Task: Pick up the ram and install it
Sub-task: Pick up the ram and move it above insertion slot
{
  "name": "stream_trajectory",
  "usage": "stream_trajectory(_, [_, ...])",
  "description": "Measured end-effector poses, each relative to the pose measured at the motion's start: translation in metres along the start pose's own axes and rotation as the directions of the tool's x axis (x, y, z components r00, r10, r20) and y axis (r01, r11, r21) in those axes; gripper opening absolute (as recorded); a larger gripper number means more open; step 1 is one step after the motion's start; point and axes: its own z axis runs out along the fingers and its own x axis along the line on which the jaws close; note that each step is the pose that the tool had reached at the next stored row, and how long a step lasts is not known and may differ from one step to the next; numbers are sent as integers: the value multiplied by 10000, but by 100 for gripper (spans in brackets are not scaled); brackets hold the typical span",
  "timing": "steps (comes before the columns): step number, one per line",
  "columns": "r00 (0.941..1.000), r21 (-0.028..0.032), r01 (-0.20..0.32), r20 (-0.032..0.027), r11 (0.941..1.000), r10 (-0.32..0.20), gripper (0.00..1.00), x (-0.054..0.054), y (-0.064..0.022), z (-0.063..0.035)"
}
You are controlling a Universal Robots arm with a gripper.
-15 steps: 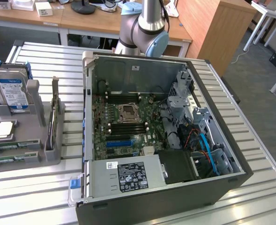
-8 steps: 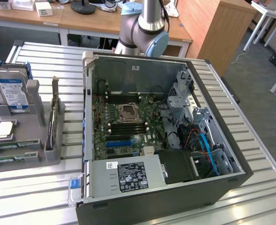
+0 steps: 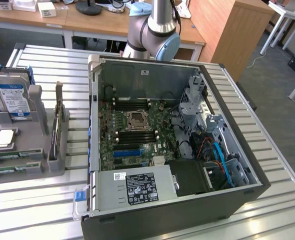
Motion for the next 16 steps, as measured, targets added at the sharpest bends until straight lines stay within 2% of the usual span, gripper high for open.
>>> stream_trajectory(9, [10000, -2, 0, 2, 10000, 0, 11, 0, 0, 0])
stream_trajectory(10, [10000, -14, -1, 23, 10000, 1, 11, 1, 0, 0])
stream_trajectory(12, [9998, -144, -14, 174, 9999, 16, 11, 1, 0, 0])
stream_trajectory(14, [9992, -309, -14, 388, 9995, 26, 11, 0, 0, 2])
stream_trajectory(16, [9982, -436, -20, 599, 9990, 47, 11, 0, 0, 4])
